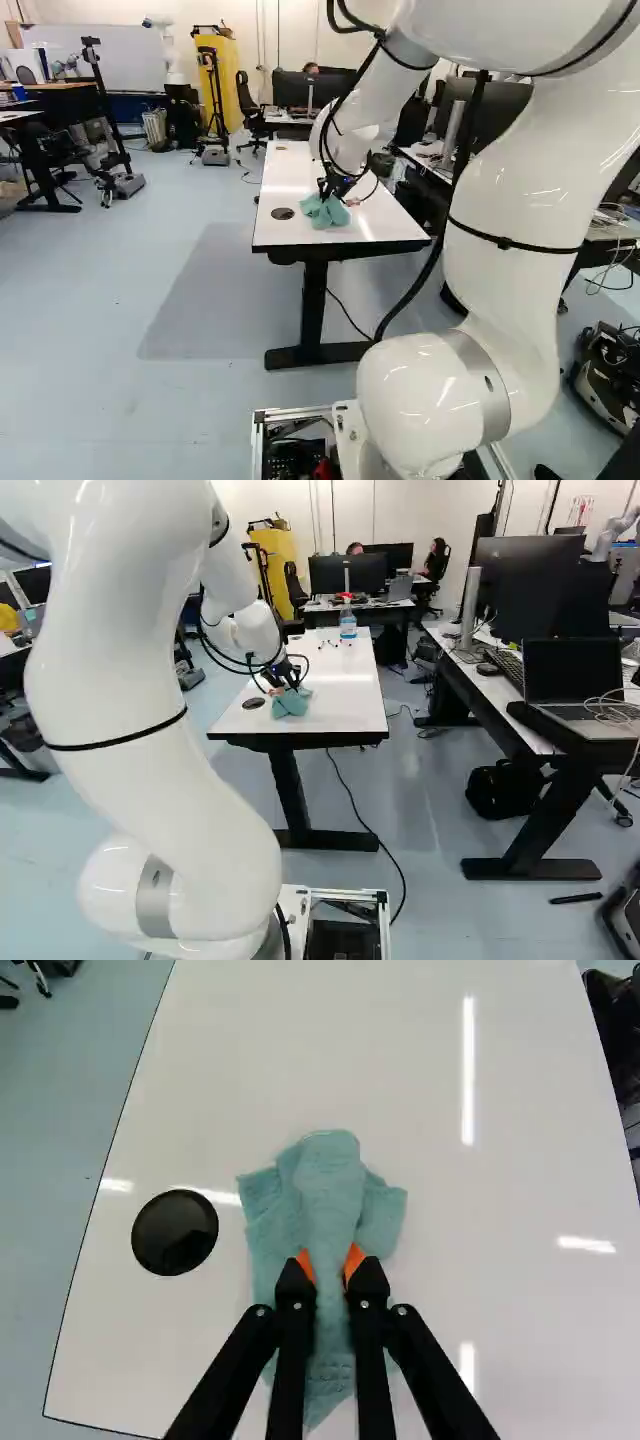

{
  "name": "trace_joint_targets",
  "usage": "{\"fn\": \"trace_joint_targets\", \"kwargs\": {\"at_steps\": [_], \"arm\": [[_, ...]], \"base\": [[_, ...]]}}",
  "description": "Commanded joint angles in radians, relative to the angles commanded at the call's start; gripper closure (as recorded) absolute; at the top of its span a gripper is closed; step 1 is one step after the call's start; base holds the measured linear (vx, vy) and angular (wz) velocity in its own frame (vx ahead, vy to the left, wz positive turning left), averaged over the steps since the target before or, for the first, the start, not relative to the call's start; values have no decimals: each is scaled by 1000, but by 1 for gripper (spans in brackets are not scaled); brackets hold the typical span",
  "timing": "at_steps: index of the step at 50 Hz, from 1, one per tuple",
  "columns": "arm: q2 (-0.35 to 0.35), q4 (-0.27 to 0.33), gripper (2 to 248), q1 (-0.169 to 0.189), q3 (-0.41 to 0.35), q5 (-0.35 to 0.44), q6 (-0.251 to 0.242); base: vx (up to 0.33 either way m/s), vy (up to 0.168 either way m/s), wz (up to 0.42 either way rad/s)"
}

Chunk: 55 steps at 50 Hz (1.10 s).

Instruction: Clean the table with the green towel

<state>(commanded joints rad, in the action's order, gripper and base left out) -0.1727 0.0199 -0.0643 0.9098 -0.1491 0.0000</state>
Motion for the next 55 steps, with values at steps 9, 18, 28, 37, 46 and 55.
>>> {"fn": "trace_joint_targets", "kwargs": {"at_steps": [9,18,28,37,46,55], "arm": [[27,0,203,0,-5,-48,0],[54,0,203,0,-10,-103,0],[84,0,203,0,-15,-165,0],[113,0,203,0,-20,-225,0],[141,0,203,0,-24,-282,0],[170,0,203,0,-28,-313,0]], "base": [[0,0,0],[0,0,0],[0,0,0],[0,0,0],[0,0,0],[0,0,0]]}}
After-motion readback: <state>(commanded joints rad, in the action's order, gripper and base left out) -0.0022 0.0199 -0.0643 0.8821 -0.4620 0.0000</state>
